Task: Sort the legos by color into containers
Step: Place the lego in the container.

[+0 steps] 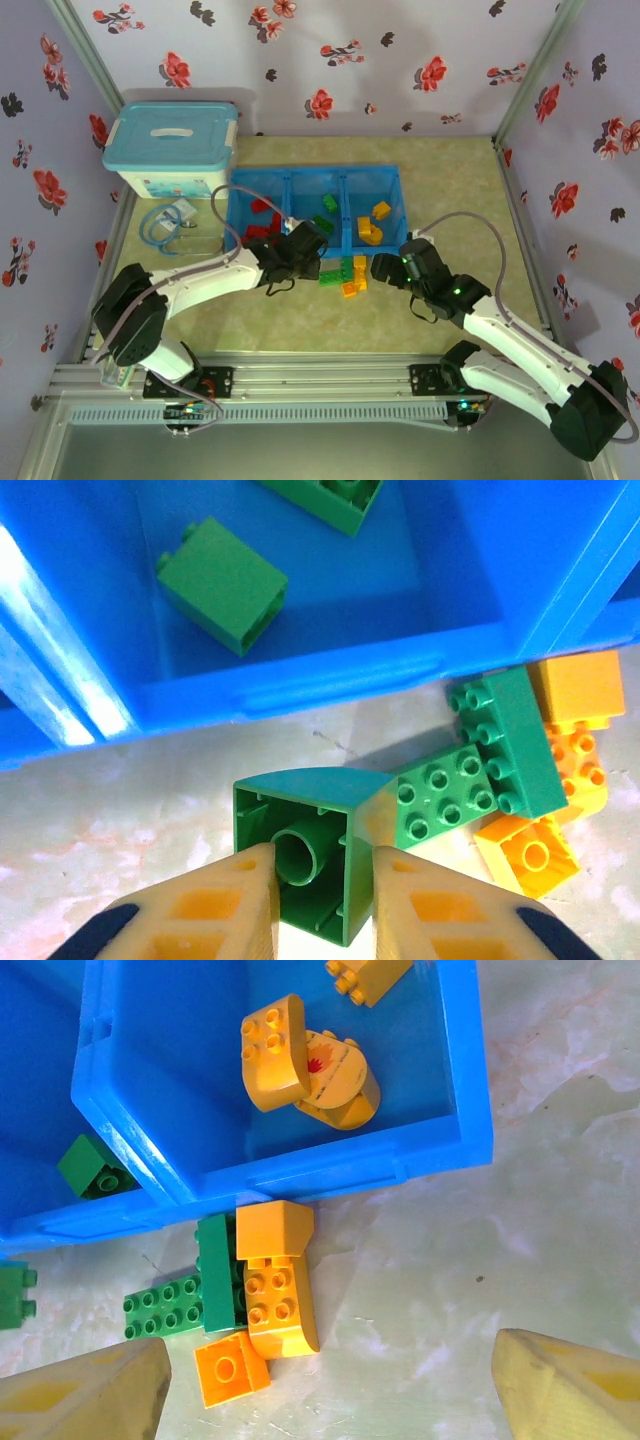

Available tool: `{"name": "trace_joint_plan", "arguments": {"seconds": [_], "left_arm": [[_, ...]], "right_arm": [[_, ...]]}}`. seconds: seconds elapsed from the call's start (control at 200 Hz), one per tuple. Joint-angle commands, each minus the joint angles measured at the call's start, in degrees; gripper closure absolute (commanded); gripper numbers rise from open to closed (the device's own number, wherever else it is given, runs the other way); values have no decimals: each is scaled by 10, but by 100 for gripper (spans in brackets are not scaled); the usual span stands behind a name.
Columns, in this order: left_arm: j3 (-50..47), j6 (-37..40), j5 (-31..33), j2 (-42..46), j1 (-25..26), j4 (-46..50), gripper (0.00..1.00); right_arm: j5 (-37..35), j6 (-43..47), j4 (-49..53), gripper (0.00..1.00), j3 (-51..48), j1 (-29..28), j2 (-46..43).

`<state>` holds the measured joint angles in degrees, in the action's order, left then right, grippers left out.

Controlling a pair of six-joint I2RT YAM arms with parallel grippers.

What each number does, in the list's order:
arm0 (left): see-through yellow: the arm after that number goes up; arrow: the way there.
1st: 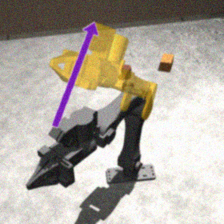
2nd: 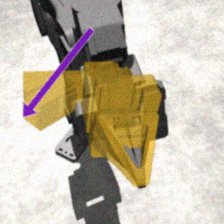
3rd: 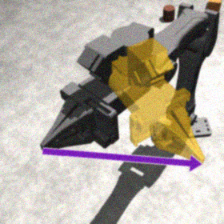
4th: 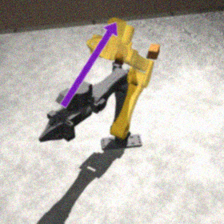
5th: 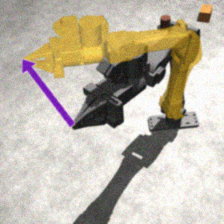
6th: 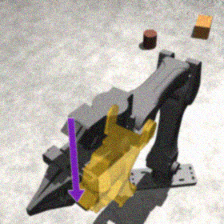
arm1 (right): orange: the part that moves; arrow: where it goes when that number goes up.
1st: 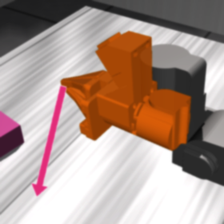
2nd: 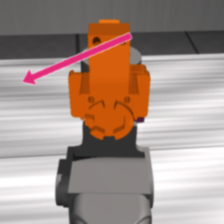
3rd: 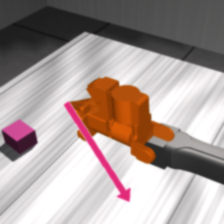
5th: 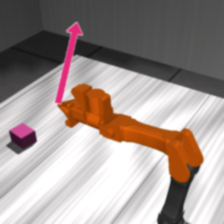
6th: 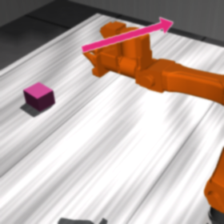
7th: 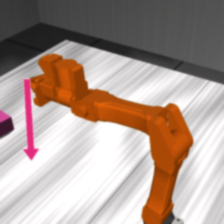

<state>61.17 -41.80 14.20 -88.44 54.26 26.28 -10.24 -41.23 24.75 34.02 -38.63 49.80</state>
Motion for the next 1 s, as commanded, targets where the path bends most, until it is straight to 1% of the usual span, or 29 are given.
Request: {"name": "trace_joint_plan", "arguments": {"seconds": [0.0, 0.255, 0.3, 0.33, 0.385, 0.41, 0.44, 0.5, 0.615, 0.765, 0.895, 0.995], "left_arm": [[49, 36, 24, -4, -22, 20, 75], [147, 92, -5, -67, -85, 25, 75], [170, 98, -12, -84, -97, 34, 72], [189, 100, -20, -96, -104, 47, 63], [226, 107, -29, -113, -110, 79, 40], [240, 111, -29, -116, -110, 88, 32], [246, 114, -29, -115, -109, 92, 28], [236, 112, -31, -100, -109, 80, 23], [191, 105, -37, -58, -108, 50, 21], [110, 106, -43, 11, -97, 2, 22], [34, 102, -45, 79, -86, -38, 22], [-19, 94, -44, 125, -79, -58, 23]], "right_arm": [[-5, -15, -7, 16, -2, -9, -7], [-10, -21, 5, 16, 3, -28, -12], [-11, -23, 6, 16, 3, -32, -12], [-13, -23, 7, 16, 5, -34, -11], [-13, -25, 10, 16, 7, -38, -11], [-13, -25, 11, 16, 8, -40, -11], [-14, -25, 13, 16, 9, -42, -11], [-19, -23, 15, 16, 10, -47, -11], [-23, -23, 16, 16, 10, -51, -5], [-20, -21, 1, 18, 7, -57, 21], [-14, -23, -21, 21, 4, -60, 55], [-17, -27, -35, 25, 7, -61, 83]]}}
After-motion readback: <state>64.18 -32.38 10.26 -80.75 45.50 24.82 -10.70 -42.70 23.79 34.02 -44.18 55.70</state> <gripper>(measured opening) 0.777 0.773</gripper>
